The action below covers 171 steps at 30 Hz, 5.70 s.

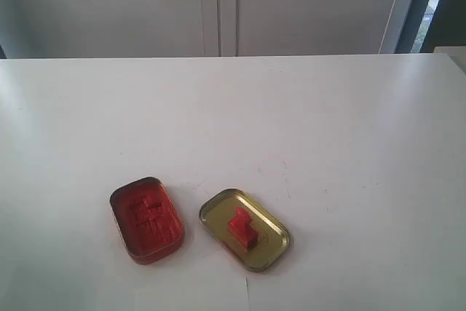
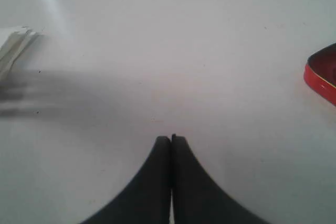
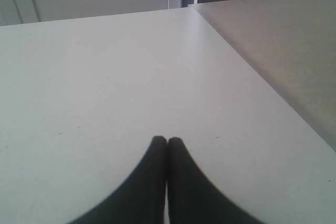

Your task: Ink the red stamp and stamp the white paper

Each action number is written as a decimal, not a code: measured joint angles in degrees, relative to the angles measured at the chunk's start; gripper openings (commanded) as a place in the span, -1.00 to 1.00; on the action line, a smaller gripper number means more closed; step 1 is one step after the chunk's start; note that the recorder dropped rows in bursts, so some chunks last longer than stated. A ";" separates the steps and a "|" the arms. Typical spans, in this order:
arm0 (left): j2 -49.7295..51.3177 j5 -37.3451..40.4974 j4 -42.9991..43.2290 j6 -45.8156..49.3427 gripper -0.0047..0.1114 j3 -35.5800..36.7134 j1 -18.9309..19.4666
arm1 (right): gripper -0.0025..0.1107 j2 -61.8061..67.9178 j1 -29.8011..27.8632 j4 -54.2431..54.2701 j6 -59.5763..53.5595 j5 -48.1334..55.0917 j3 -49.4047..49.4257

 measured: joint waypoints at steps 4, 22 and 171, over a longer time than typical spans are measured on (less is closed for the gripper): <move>0.00 0.00 0.00 0.00 -0.92 0.00 0.00 | -0.96 0.00 0.00 0.00 0.27 0.00 0.00; 0.00 0.00 0.00 0.00 -0.92 0.00 0.00 | -0.96 0.00 0.00 0.12 1.10 -20.52 0.20; 0.00 0.00 0.00 0.00 -0.92 0.00 0.00 | -0.96 105.00 49.47 8.32 -7.50 39.39 -74.74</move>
